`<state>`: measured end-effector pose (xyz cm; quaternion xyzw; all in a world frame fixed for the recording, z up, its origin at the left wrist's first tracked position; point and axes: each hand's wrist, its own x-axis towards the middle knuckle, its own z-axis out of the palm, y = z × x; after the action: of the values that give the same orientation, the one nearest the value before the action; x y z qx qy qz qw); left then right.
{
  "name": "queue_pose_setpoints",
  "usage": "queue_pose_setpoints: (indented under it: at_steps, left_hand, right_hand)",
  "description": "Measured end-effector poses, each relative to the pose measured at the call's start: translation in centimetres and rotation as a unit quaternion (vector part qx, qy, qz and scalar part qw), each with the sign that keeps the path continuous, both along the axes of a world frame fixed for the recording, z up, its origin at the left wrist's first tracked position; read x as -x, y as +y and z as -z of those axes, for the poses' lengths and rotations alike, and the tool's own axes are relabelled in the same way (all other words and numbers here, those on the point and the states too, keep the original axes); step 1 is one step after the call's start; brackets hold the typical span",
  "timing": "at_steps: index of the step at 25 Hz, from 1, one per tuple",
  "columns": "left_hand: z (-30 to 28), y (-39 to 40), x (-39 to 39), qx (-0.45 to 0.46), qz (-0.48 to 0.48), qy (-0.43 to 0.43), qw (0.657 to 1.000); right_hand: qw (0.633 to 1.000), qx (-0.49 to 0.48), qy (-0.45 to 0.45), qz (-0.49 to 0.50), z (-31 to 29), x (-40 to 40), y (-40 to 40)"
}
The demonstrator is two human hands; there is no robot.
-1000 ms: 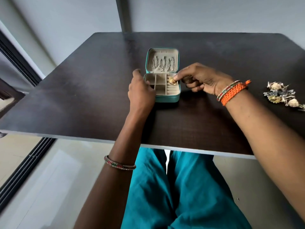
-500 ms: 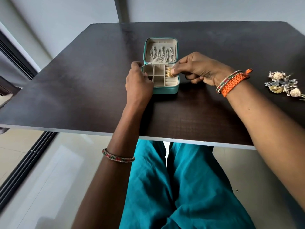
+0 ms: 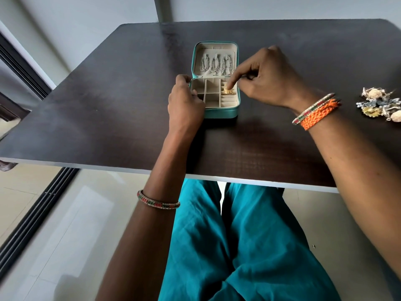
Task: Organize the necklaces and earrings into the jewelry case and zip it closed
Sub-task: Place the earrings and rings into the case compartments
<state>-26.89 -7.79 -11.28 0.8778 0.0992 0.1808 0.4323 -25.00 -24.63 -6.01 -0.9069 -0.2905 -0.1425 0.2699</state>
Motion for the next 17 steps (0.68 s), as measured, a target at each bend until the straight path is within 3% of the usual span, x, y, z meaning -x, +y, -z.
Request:
queue_pose_setpoints:
  at_steps: [5, 17]
  left_hand:
    - [0.06, 0.00, -0.02, -0.001, 0.000, -0.002, 1.000]
    - [0.09, 0.01, 0.00, 0.003, -0.003, -0.005, 1.000]
  right_hand:
    - [0.997, 0.056, -0.004, 0.051, -0.26, 0.82, 0.27]
    - [0.997, 0.069, 0.023, 0.040, -0.13, 0.87, 0.53]
